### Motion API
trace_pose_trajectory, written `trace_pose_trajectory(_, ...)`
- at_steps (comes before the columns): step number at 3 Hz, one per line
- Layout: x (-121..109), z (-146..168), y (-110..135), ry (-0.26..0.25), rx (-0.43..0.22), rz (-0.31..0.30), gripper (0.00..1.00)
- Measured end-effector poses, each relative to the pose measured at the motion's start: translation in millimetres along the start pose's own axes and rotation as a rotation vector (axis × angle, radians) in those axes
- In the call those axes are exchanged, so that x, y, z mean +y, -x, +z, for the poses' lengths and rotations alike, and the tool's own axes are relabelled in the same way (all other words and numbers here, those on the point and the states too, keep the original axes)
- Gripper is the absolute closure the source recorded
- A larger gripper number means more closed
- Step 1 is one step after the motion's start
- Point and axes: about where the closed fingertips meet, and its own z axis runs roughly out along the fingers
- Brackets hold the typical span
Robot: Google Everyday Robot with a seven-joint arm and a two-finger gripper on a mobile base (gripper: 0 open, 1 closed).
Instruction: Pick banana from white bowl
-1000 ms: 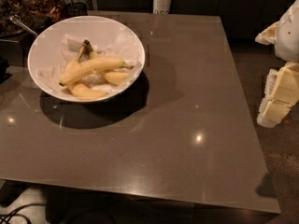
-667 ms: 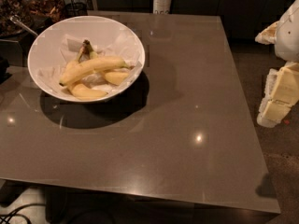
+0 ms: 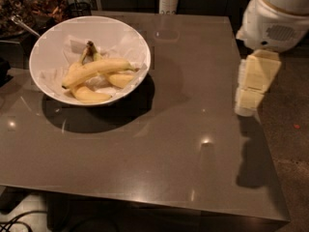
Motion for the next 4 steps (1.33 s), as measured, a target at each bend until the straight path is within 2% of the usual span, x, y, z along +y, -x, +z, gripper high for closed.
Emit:
trace_pose_trajectory(1, -20.7, 11.1, 29.1, 0.004, 0.042, -0.024, 0.00)
trace_pose_trajectory(3, -32.1, 9.7, 55.7, -0.044, -0.016, -0.040, 0.00)
trace_pose_trajectory(4, -40.0, 7.5, 88.2, -0.056, -0.020, -0.075, 0.00)
